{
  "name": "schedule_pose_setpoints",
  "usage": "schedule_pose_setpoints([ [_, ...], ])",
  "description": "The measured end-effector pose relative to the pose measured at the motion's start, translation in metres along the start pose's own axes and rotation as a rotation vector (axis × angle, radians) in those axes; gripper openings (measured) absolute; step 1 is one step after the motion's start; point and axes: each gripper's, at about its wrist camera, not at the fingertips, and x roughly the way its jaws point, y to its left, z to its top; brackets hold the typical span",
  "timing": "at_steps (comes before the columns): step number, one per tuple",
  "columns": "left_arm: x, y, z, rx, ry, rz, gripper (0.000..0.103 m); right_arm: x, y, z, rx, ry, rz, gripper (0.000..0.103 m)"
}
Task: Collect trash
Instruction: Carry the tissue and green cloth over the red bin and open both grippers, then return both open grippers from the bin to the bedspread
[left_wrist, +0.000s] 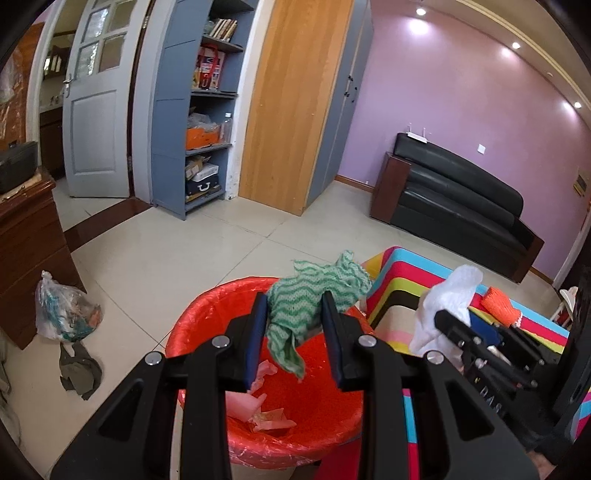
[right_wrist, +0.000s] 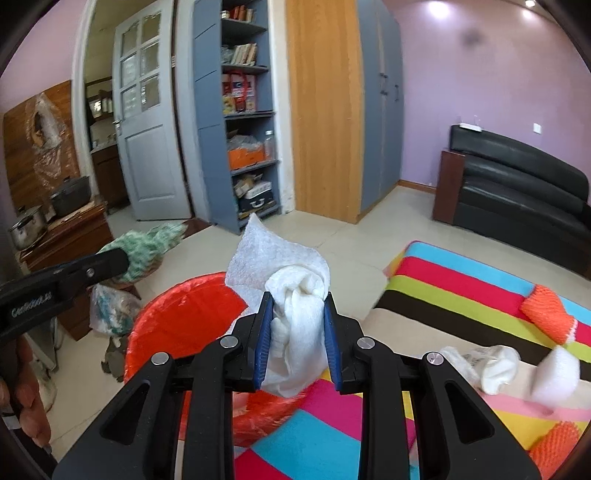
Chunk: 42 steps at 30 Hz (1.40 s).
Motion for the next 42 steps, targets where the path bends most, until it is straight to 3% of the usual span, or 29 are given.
schedule_pose_setpoints([
  [10,0.002,0.009,0.001,-0.039,0.002,0.035,0.030,0.018,0.022,-0.009,-0.048,0.045,0.066,0.026],
  [13,0.002,0.012,0.000,-0.056,0.007,0.043,0.032,0.021,0.028,-0.009,-0.069,0.051,0.077,0.031],
  [16,0.004,0.015,-0.001,-0.068,0.017,0.049,0.041,0.023,0.030,-0.011,-0.082,0.052,0.083,0.035],
  [18,0.006,0.017,-0.002,-0.079,0.020,0.055,0.055,0.025,0.030,-0.011,-0.091,0.055,0.088,0.047],
  [22,0.006,0.019,-0.001,-0.093,0.016,0.057,0.055,0.025,0.029,-0.012,-0.093,0.056,0.082,0.051],
  [30,0.013,0.009,-0.002,-0.068,-0.002,0.031,0.060,0.011,0.013,-0.012,-0.066,0.030,0.033,0.057],
  [42,0.016,-0.048,-0.010,0.034,-0.053,-0.069,0.063,-0.033,-0.038,-0.020,-0.013,-0.026,-0.089,0.066],
])
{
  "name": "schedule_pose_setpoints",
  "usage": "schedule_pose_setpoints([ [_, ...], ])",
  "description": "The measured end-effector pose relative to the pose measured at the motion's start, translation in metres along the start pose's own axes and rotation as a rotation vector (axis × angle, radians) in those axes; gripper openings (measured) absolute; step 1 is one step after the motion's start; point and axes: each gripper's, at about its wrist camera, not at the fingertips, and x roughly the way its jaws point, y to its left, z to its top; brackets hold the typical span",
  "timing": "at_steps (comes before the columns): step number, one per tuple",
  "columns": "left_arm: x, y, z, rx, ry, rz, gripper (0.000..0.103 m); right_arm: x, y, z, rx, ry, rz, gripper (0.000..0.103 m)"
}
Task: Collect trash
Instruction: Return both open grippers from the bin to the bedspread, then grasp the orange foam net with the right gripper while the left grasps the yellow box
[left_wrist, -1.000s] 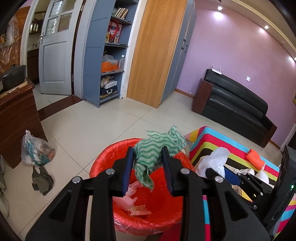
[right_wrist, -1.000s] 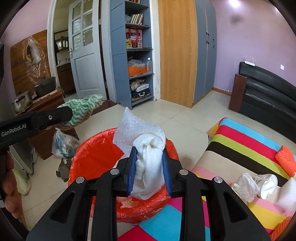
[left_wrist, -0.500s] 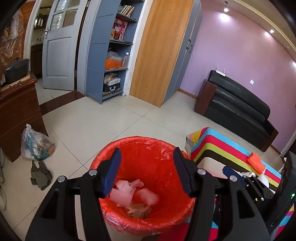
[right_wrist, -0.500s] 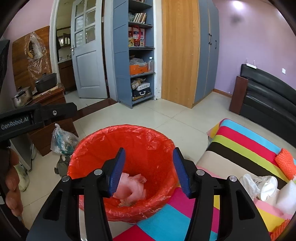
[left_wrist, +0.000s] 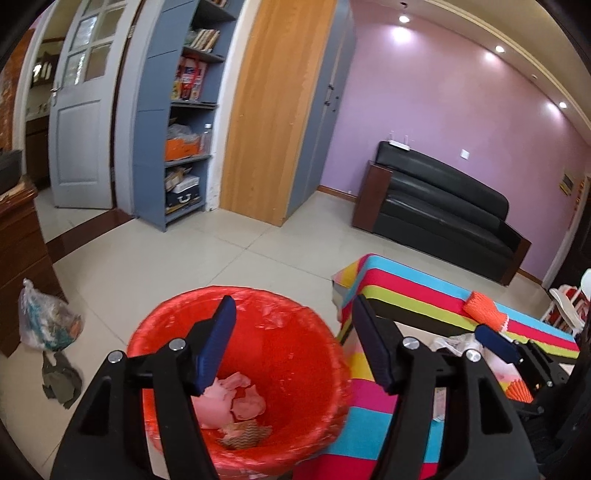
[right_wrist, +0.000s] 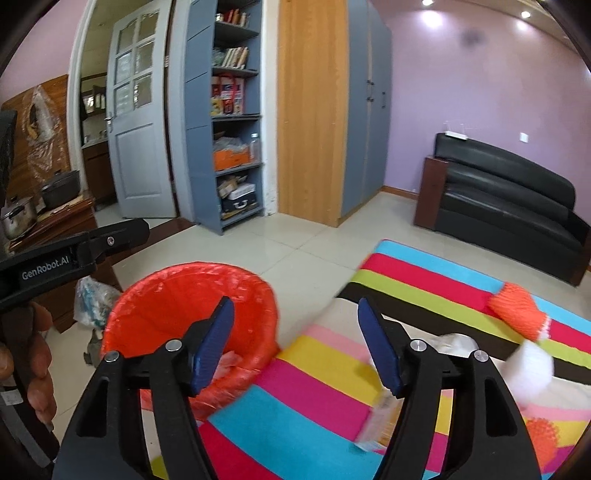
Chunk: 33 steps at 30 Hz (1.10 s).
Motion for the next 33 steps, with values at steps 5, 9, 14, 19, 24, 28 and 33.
schedule_pose_setpoints([
  [5,0.006,-0.026,-0.008,0.036,0.009,-0.037,0.063,-0.018,-0.029,-0.012,0.034,-0.007,-0.062,0.068],
  [9,0.012,-0.047,-0.015,0.068,0.021,-0.062,0.063,-0.033,-0.051,-0.025,0.063,-0.005,-0.113,0.070],
  [14,0.022,-0.070,-0.027,0.094,0.054,-0.098,0.063,-0.050,-0.082,-0.044,0.096,0.005,-0.186,0.071],
  [19,0.032,-0.091,-0.043,0.117,0.096,-0.140,0.063,-0.063,-0.108,-0.062,0.125,0.026,-0.256,0.073],
  [24,0.040,-0.114,-0.056,0.158,0.123,-0.171,0.063,-0.072,-0.126,-0.077,0.146,0.055,-0.302,0.073],
  [28,0.044,-0.131,-0.065,0.188,0.142,-0.192,0.063,-0.074,-0.136,-0.086,0.167,0.080,-0.321,0.074],
  [33,0.052,-0.148,-0.078,0.217,0.171,-0.209,0.063,-0.075,-0.147,-0.095,0.193,0.106,-0.337,0.074],
])
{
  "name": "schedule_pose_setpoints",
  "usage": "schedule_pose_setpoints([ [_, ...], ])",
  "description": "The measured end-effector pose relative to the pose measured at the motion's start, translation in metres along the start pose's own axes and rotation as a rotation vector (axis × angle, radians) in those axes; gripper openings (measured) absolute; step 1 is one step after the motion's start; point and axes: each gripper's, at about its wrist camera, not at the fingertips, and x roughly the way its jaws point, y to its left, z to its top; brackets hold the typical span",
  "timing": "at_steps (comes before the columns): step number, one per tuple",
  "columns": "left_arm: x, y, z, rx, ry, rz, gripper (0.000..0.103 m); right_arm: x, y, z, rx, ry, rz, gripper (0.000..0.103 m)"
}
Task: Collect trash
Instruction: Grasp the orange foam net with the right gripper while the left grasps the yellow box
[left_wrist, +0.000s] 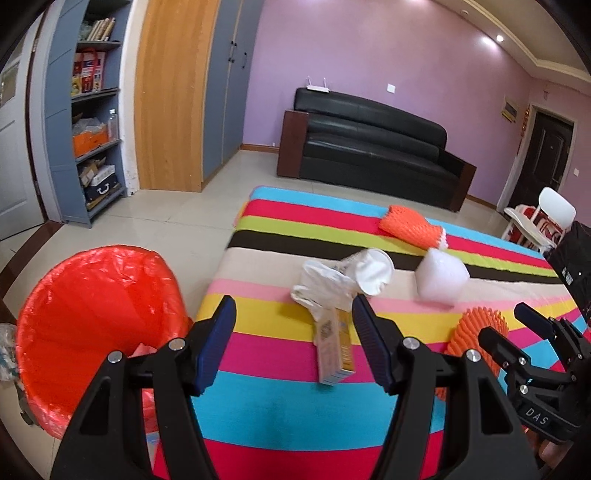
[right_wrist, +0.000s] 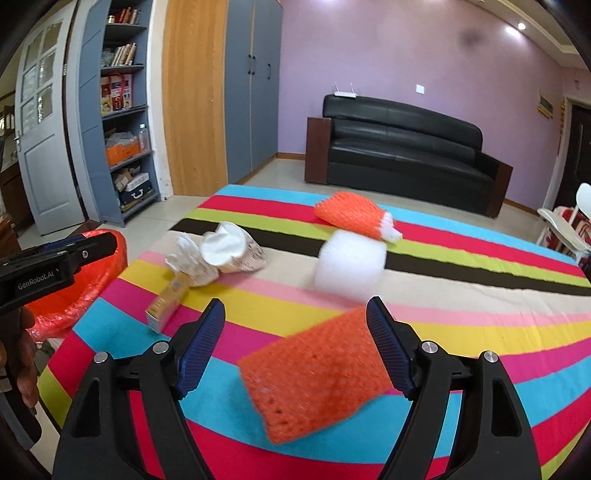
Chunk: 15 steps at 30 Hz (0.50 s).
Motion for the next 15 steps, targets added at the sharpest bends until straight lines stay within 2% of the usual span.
schedule_pose_setpoints([
  [15,0.039,-0.035,-0.023,0.069,0.114,-0.030,0.063,0.019,-0.029,-0.014,0.086,0.078,-0.003,0.076],
])
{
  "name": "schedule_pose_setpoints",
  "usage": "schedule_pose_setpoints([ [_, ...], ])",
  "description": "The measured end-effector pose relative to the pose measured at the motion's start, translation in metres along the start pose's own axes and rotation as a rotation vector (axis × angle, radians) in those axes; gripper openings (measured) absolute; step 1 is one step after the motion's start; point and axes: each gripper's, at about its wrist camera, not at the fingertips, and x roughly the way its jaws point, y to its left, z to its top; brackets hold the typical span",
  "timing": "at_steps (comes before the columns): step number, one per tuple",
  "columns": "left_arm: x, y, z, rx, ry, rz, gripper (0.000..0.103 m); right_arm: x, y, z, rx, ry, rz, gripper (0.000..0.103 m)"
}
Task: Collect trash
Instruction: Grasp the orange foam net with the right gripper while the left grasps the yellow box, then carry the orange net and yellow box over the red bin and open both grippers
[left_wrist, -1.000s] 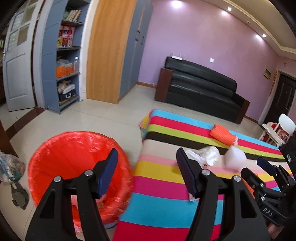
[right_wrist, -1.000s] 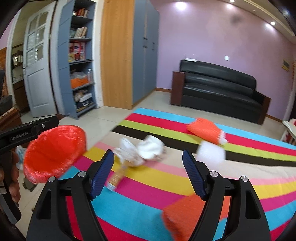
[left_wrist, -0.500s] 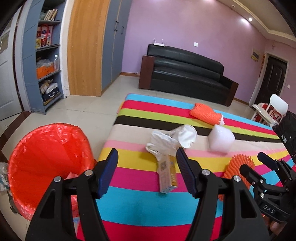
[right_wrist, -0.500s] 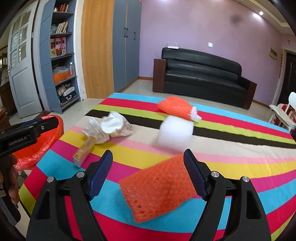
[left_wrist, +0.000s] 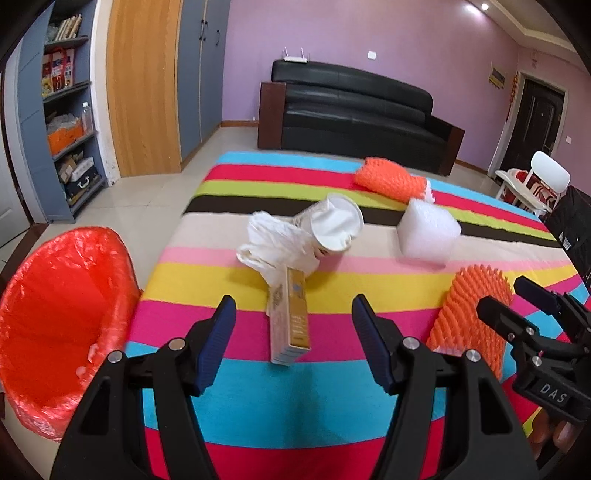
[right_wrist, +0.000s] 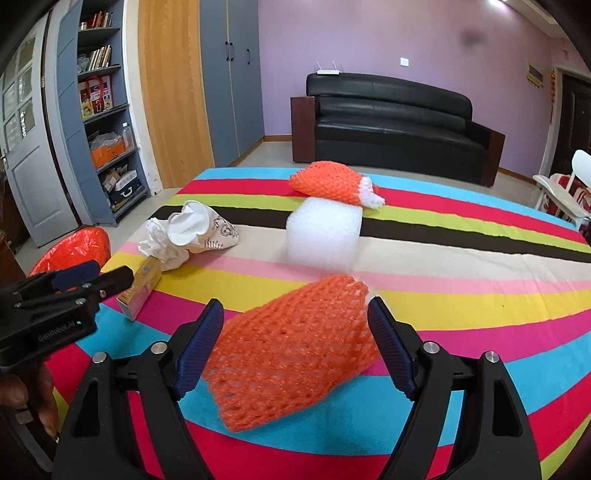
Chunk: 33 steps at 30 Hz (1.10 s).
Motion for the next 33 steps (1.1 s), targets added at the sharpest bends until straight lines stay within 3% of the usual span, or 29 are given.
schedule_pose_setpoints([
  [7,0.012,-0.005,-0.003,0.010,0.044,0.013,0.058,0.015,-0.004,-0.005,0.024,0.049,0.007,0.076],
  [16,0.029,0.001,-0.010,-0.006,0.116,0.024,0.040,0.026,0.003,-0.007,0.008,0.074,0.022,0.074],
  [21,0.034,0.004,-0.012,-0.006,0.141,0.023,0.017,0.030,0.008,-0.009,-0.018,0.087,0.025,0.055],
  [26,0.029,0.005,-0.011,-0.006,0.132,0.012,0.016,0.027,0.013,-0.009,-0.041,0.069,0.030,0.031],
  [33,0.013,0.011,-0.006,-0.021,0.103,-0.008,0.016,0.023,0.012,-0.005,-0.037,0.051,0.044,0.026],
])
